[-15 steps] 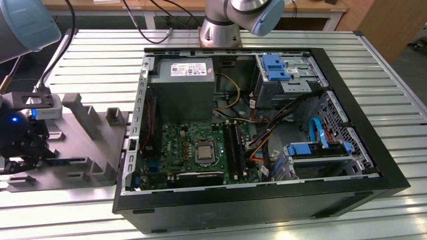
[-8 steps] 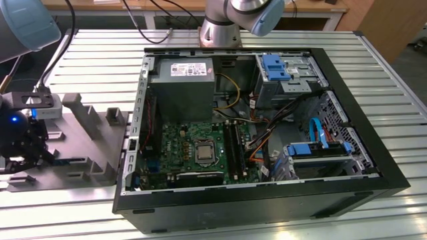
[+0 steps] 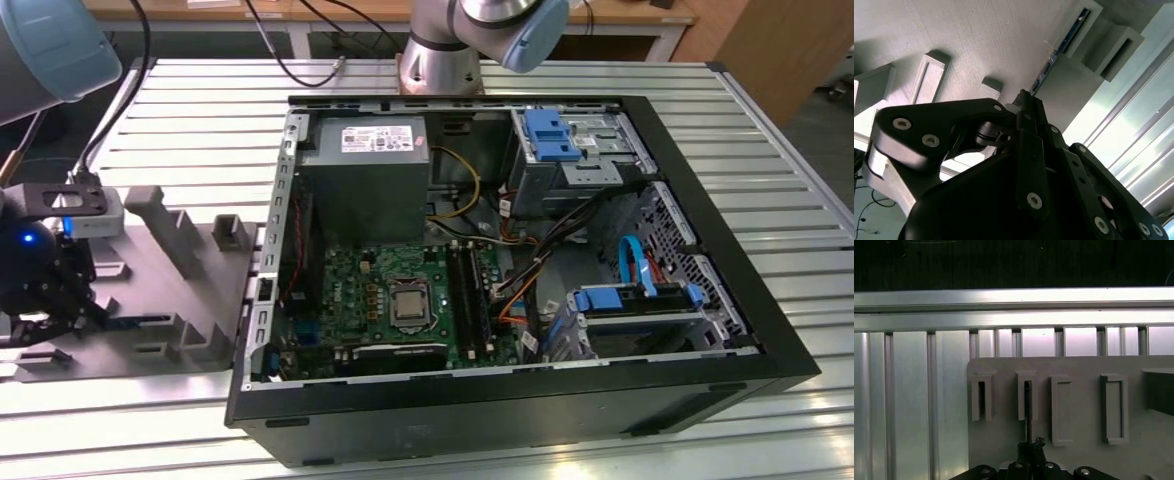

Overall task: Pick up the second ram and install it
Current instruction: 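Pick up the second ram and move it above second insertion slot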

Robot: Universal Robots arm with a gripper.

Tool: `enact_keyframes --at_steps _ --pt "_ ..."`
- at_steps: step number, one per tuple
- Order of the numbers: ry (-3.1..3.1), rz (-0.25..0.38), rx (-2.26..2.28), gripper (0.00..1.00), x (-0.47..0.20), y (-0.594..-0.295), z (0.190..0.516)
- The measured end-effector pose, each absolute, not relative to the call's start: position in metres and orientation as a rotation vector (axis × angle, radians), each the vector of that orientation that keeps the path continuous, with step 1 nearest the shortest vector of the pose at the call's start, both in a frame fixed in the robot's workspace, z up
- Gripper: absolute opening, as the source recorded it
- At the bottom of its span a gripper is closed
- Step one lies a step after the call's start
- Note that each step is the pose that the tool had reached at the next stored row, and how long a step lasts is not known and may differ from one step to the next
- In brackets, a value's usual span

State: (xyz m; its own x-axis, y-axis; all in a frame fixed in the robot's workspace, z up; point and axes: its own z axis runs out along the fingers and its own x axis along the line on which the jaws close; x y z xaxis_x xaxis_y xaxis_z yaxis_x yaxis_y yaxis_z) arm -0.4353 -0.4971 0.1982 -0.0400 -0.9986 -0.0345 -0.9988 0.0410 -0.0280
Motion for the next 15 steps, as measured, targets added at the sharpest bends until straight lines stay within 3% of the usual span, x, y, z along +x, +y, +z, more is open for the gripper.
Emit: enact_keyframes --at_steps 2,15 --pt "2.234 0.006 -2.145 0.12 -0.4353 -0.4971 0.1984" --pt "2.234 0.006 -2.145 0.12 -0.4353 -0.4971 0.1991"
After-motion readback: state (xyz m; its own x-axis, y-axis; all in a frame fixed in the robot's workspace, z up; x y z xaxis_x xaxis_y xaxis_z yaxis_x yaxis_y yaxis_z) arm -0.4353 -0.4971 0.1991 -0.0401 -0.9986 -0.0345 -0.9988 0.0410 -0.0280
